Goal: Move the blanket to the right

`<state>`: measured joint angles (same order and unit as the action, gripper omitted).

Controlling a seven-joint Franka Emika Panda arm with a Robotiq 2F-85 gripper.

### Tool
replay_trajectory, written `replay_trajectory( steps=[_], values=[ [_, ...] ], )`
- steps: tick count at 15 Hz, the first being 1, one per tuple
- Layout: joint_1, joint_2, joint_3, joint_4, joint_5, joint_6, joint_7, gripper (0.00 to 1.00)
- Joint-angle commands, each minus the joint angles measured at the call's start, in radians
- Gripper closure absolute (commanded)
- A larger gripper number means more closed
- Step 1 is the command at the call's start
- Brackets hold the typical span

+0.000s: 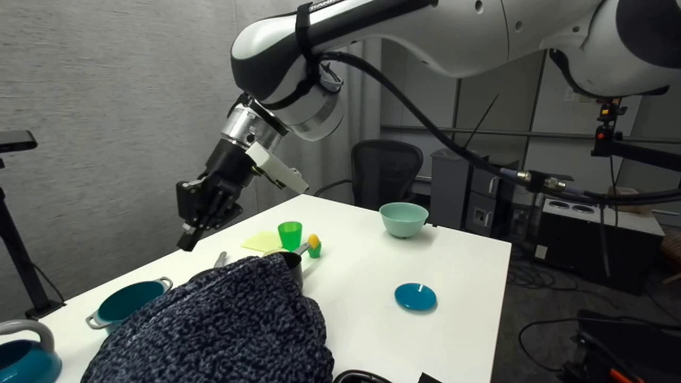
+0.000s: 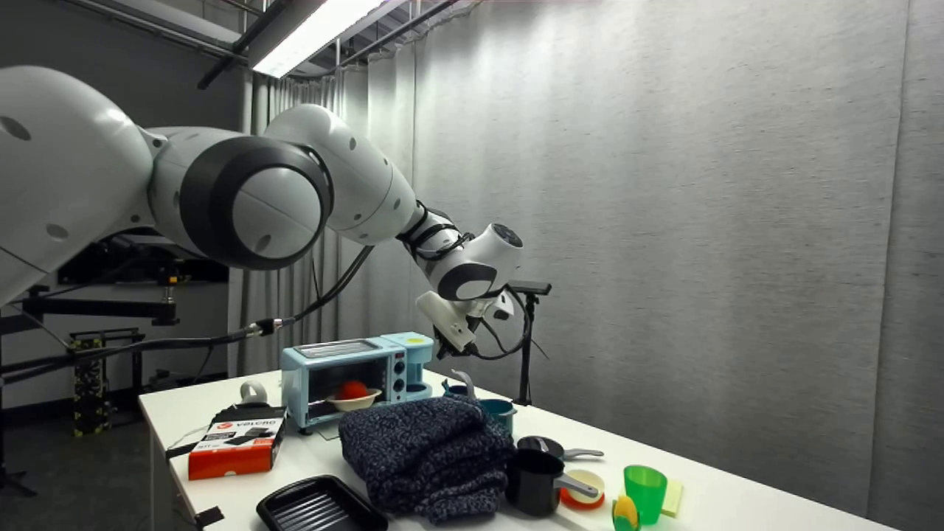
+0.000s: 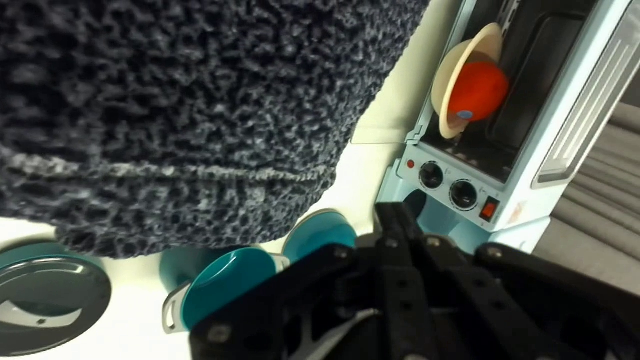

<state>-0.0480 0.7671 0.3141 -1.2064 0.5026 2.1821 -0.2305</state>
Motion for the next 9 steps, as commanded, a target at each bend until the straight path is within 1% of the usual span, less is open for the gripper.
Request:
replay_trajectory(
  steps=[1, 3, 6, 8, 9],
  values=[
    [0.036, 0.084, 0.005, 0.109, 0.005, -0.040, -0.003, 1.00],
    [0.070, 0.121, -0.011, 0.134, -0.035, -0.035, -0.016, 1.00],
    [0.137, 0.156, -0.079, 0.161, -0.191, -0.054, -0.002, 1.00],
    [0.163, 0.182, -0.104, 0.174, -0.261, -0.046, 0.002, 1.00],
    [0.163, 0.193, -0.101, 0.175, -0.272, -0.033, -0.011, 1.00]
  ],
)
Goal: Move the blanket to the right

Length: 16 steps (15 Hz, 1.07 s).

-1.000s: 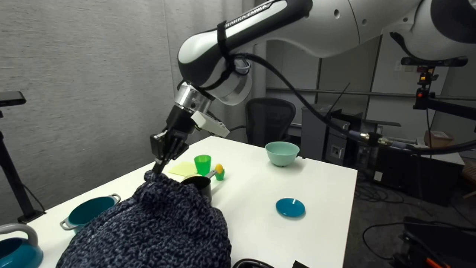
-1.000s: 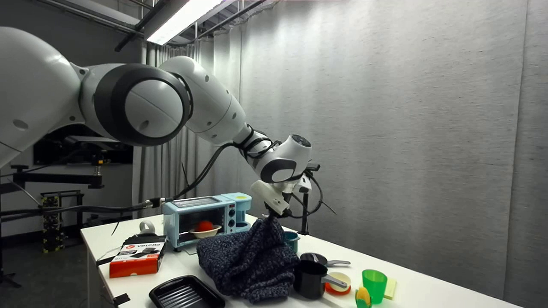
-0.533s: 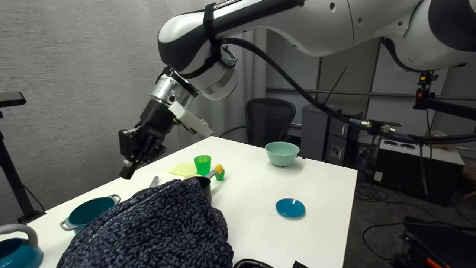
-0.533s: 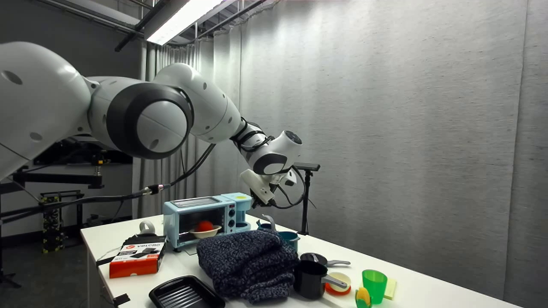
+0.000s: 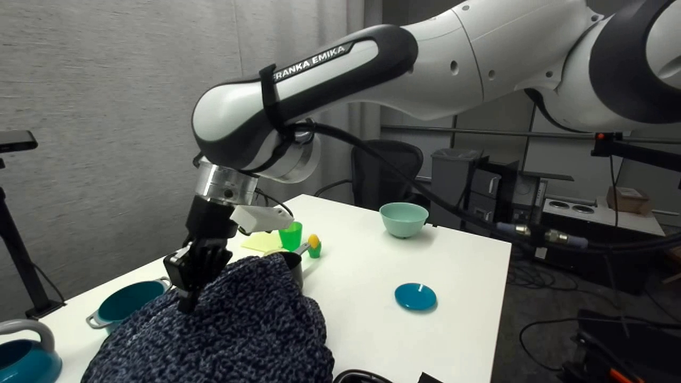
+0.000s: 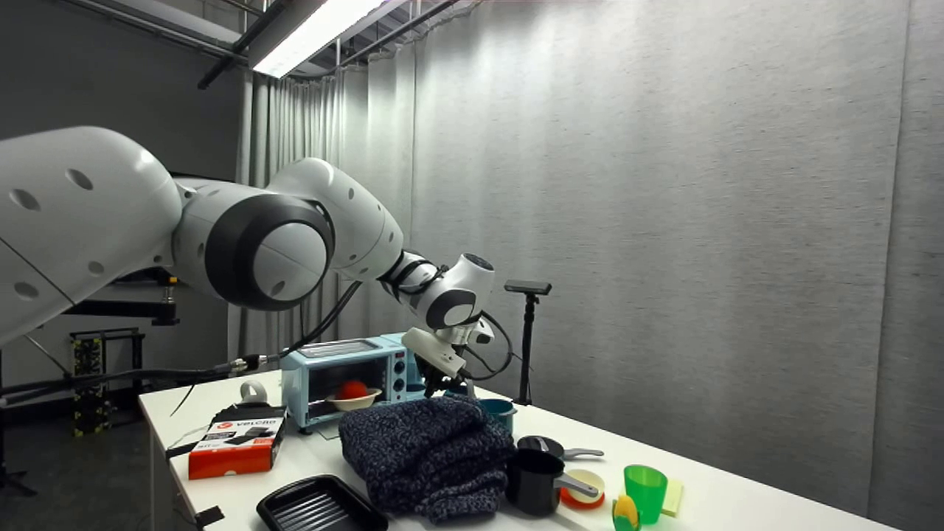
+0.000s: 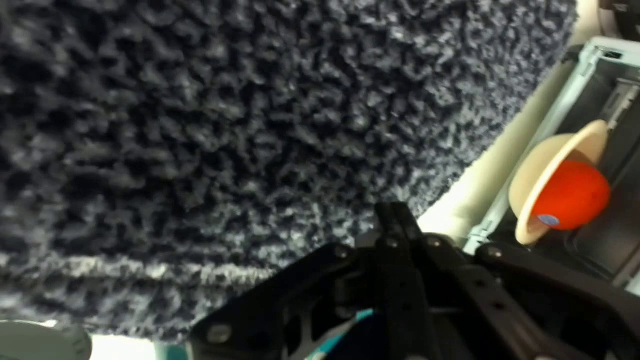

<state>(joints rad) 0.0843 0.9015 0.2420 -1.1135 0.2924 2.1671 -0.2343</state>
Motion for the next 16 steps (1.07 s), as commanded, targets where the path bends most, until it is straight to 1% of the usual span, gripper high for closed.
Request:
replay_trajectory(
  steps=[1, 3, 5, 11, 13, 16],
  values=[
    [0.030, 0.070, -0.027, 0.086, -0.069, -0.013, -0.005, 1.00],
    [0.015, 0.074, -0.023, 0.064, -0.066, -0.008, -0.010, 1.00],
    [-0.001, 0.074, -0.033, 0.045, -0.065, -0.010, -0.001, 1.00],
    [-0.035, 0.058, -0.111, 0.000, -0.100, -0.024, 0.029, 1.00],
    [-0.045, 0.064, -0.108, 0.005, -0.104, -0.059, 0.013, 1.00],
    [-0.026, 0.085, -0.118, 0.040, -0.145, -0.162, 0.013, 1.00]
  ],
)
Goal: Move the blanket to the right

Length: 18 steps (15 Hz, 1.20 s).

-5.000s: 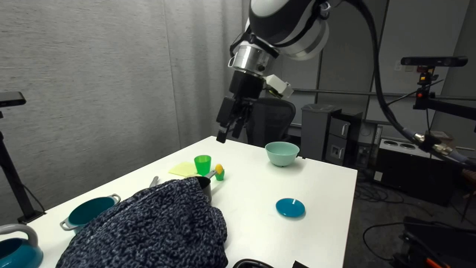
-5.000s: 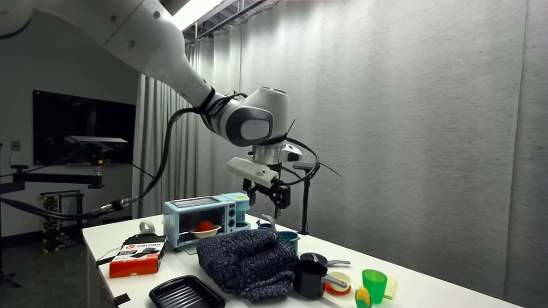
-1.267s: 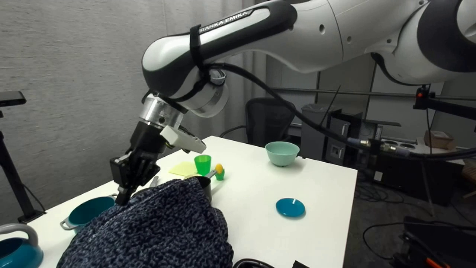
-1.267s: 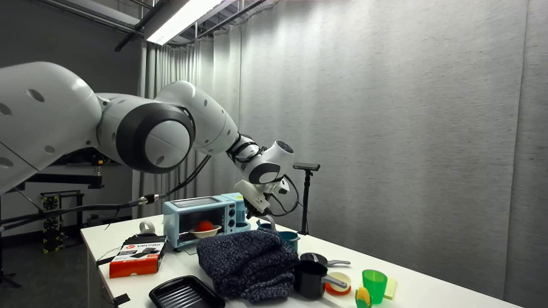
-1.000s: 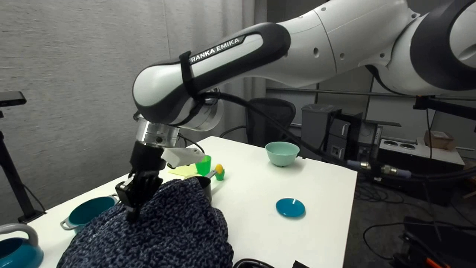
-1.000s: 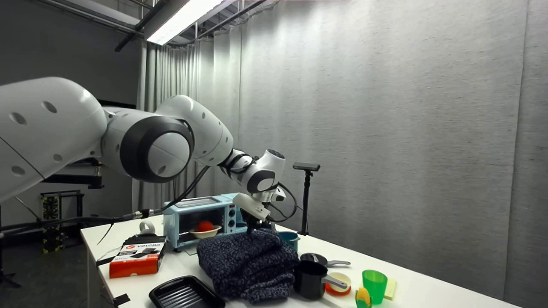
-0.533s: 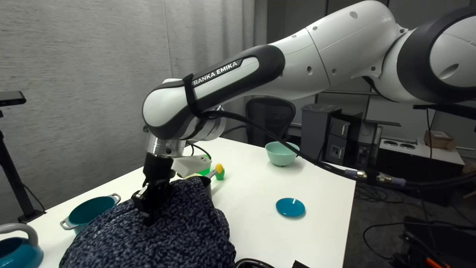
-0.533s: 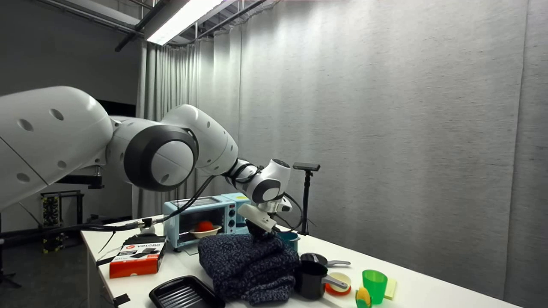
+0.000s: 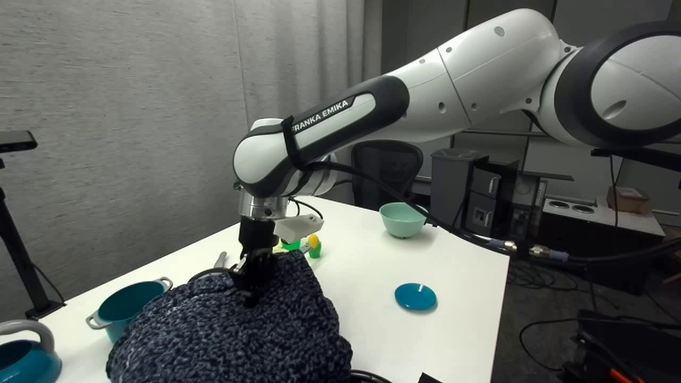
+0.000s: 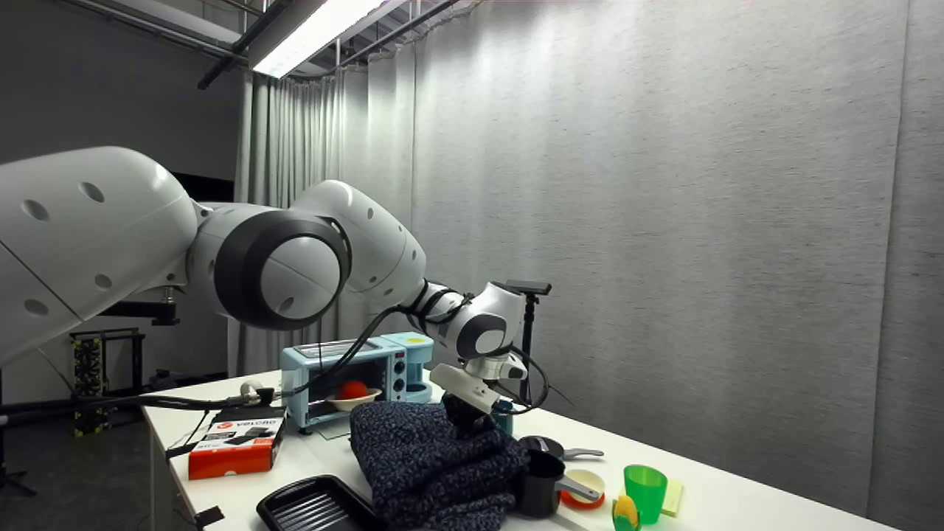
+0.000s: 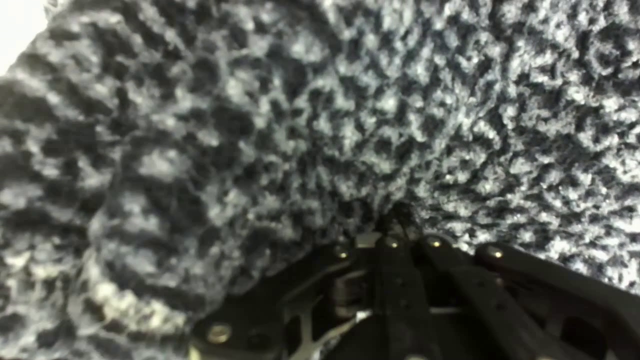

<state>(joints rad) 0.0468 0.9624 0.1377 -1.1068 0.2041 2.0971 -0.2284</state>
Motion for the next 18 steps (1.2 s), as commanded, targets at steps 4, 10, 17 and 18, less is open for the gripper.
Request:
replay_trajectory(
  steps=[4, 10, 17, 18],
  values=[
    [0.005, 0.006, 0.006, 0.008, -0.054, -0.074, 0.004, 1.00],
    [0.005, 0.003, 0.009, 0.008, -0.053, -0.072, 0.004, 0.99],
    [-0.006, 0.145, -0.003, 0.044, -0.047, -0.041, 0.013, 1.00],
    [-0.005, 0.168, -0.010, 0.050, -0.050, -0.053, 0.030, 1.00]
  ],
)
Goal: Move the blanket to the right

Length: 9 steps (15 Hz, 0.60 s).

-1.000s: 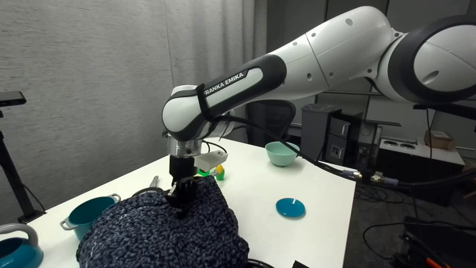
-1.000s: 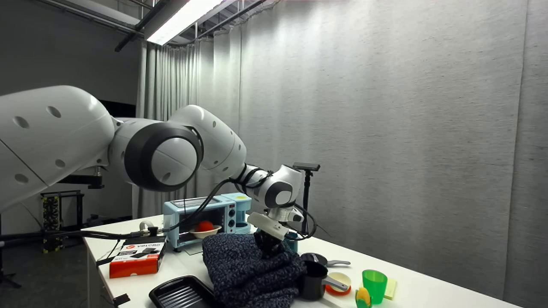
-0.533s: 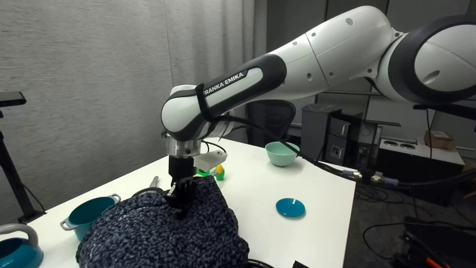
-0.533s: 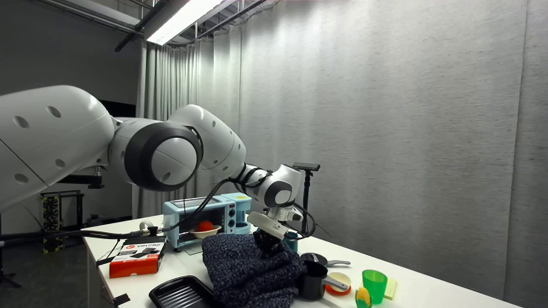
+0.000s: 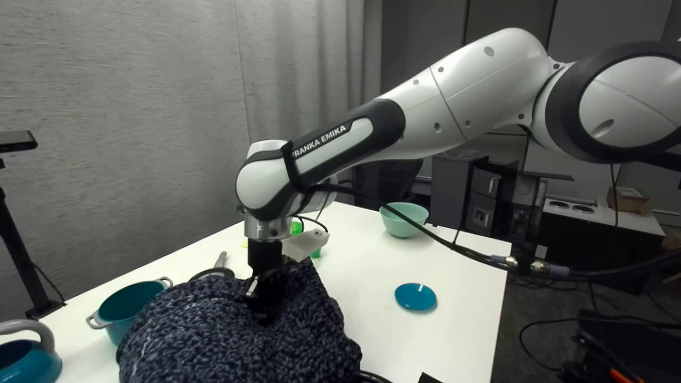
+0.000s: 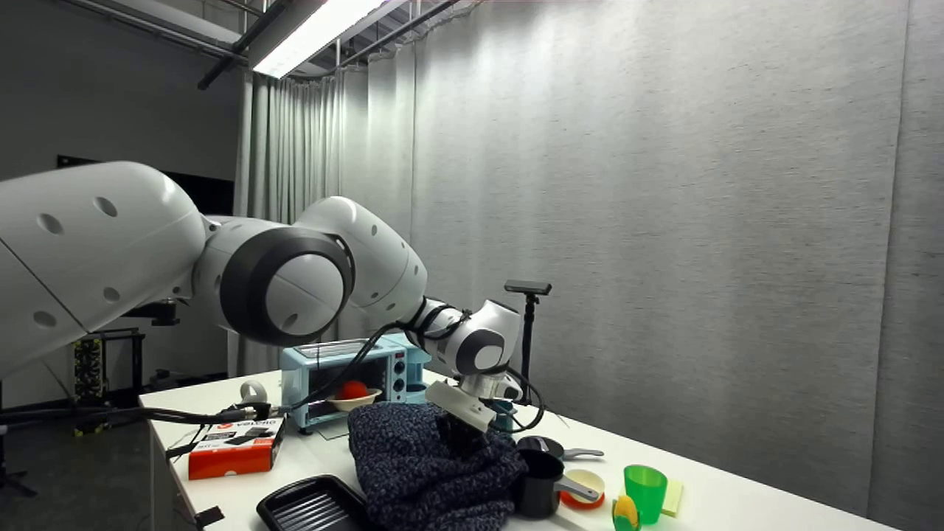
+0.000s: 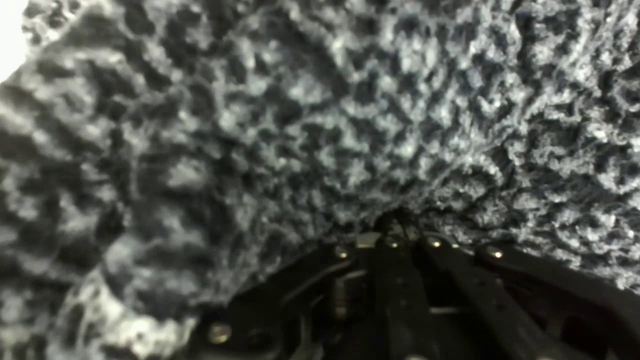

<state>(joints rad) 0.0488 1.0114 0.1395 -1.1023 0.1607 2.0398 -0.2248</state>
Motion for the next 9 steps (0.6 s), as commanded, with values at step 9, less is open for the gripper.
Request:
replay_trajectory(
  steps=[9],
  values=[
    [-0.051, 0.053, -0.065, -0.078, 0.037, 0.019, 0.224, 1.00]
  ],
)
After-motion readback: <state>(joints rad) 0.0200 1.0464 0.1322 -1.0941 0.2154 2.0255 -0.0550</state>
